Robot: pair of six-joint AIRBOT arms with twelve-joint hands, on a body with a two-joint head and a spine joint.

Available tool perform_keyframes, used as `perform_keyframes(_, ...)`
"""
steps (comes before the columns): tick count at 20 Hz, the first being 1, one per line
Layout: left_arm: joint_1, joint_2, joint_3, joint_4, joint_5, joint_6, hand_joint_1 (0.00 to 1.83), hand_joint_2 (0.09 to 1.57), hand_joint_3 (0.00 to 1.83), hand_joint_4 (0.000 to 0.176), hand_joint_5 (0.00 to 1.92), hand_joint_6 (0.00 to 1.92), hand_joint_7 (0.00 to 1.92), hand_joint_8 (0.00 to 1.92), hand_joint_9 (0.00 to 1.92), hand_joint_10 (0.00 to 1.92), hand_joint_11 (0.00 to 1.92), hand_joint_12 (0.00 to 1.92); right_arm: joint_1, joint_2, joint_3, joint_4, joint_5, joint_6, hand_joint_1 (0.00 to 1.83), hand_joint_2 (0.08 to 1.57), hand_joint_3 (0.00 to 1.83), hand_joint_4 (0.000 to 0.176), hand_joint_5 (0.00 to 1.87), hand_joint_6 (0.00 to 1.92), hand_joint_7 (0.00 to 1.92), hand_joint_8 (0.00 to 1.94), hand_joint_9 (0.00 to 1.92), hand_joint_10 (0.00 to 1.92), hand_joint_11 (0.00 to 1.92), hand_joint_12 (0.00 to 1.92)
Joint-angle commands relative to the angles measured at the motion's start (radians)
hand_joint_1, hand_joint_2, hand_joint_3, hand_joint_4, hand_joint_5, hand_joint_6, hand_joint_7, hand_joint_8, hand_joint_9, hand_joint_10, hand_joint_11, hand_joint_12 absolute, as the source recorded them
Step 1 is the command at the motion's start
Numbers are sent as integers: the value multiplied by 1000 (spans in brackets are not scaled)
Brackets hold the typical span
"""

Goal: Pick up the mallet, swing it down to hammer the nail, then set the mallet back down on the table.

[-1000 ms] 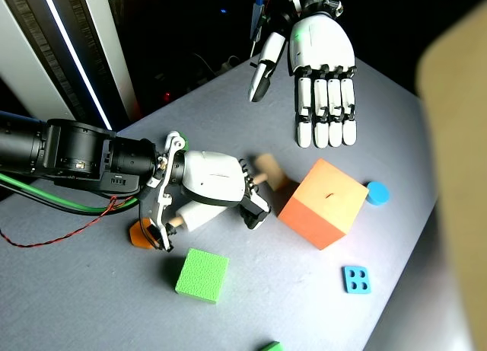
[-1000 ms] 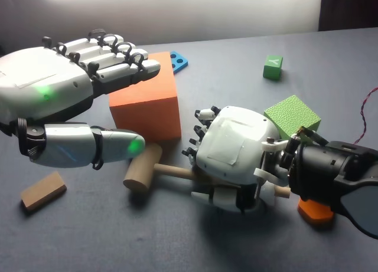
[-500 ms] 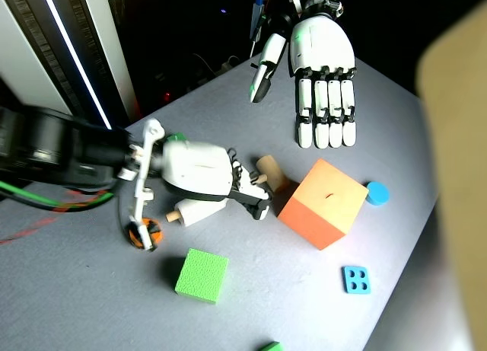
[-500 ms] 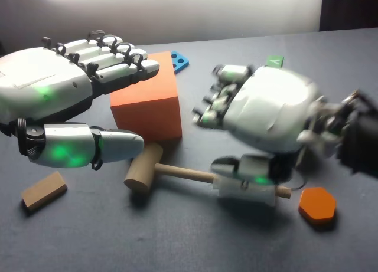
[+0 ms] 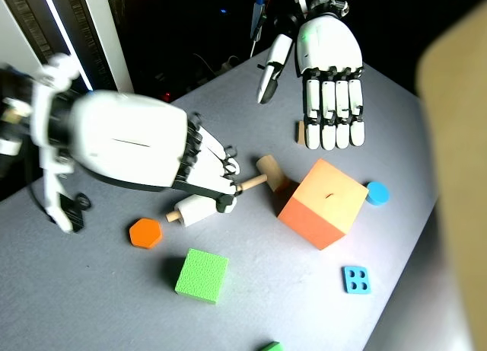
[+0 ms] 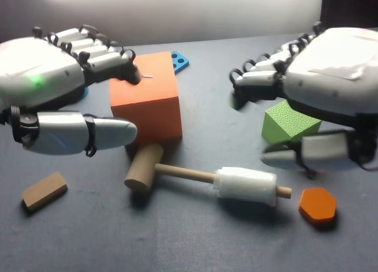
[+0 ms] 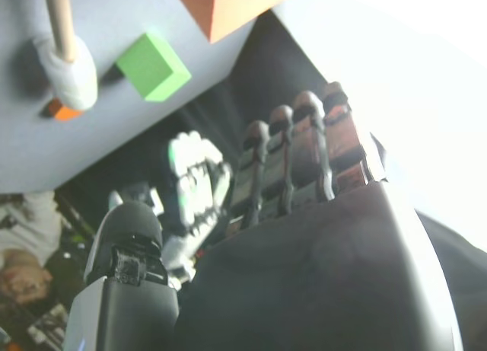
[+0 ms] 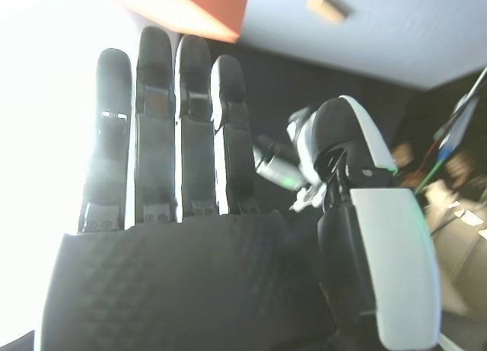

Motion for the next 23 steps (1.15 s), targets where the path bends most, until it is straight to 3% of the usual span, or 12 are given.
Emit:
perform_keyframes(1,-18,9,-1,-22,-115,6,85,1280,0,0,105,1920,62,1915,127,1913,100,1911,10,32,-14,-4,-64,34,645,1125,0,0,298,1899,290,1940,493,1921,737,1921)
perform_keyframes(3,-18,8,-20,-22,-114,7,42,1285,0,0,273,1826,293,1921,328,1921,244,1921,1,75,-30,-4,-69,61,625,1115,0,0,325,1920,475,1941,625,1921,874,1921)
perform_keyframes(4,-13,8,-34,-22,-110,7,8,1290,0,0,692,1679,740,1757,641,1910,480,1921,-11,86,-30,-4,-97,67,494,1157,5,0,643,1921,816,1941,921,1921,1165,1921)
perform_keyframes(5,-3,8,-52,-22,-103,6,1,1298,1,0,973,1651,1044,1772,938,1919,762,1921,-23,92,-28,-1,-134,70,431,1166,3,0,1048,1921,1251,1941,1351,1921,1528,1921)
perform_keyframes(6,3,8,-64,-22,-101,3,31,1305,1,0,1209,1739,1297,1891,1253,1921,1114,1921,-26,92,-26,4,-142,79,418,1168,0,0,1232,1921,1428,1941,1520,1921,1673,1921)
perform_keyframes(7,6,5,-70,-23,-101,2,203,1278,0,0,1305,1867,1389,1915,1377,1921,1308,1921,-29,92,-27,4,-142,85,361,1181,0,30,1409,1921,1560,1941,1620,1921,1757,1921)
perform_keyframes(8,8,0,-76,-23,-101,2,330,1267,2,87,1339,1910,1420,1920,1415,1921,1372,1921,-32,91,-27,4,-143,88,323,1194,4,47,1493,1921,1620,1941,1666,1921,1792,1921)
perform_keyframes(10,1,-9,-85,-23,-104,2,853,1336,8,121,1461,1921,1532,1921,1568,1921,1608,1921,-41,90,-27,4,-149,88,475,1374,33,98,1546,1921,1696,1941,1736,1921,1845,1921)
perform_keyframes(12,-16,-10,-98,-23,-101,2,1053,1363,6,130,1514,1921,1576,1921,1618,1921,1666,1921,-54,90,-27,4,-166,83,750,1452,27,118,1549,1921,1708,1941,1761,1921,1869,1921)
perform_keyframes(13,-25,-10,-102,-23,-96,2,1075,1365,4,137,1523,1921,1575,1921,1609,1921,1637,1921,-57,90,-27,4,-172,77,862,1463,13,164,1537,1921,1719,1941,1780,1921,1888,1921)
perform_keyframes(14,-34,-12,-106,-23,-87,2,1068,1346,0,141,1520,1921,1570,1921,1593,1921,1591,1921,-59,90,-27,4,-177,75,903,1471,11,174,1539,1921,1732,1941,1797,1921,1900,1921)
perform_keyframes(23,-70,-20,-97,-22,-73,3,1082,1344,0,141,1481,1921,1525,1921,1536,1921,1510,1921,-63,91,-28,4,-182,74,889,1490,8,176,1529,1921,1752,1941,1820,1921,1907,1921)
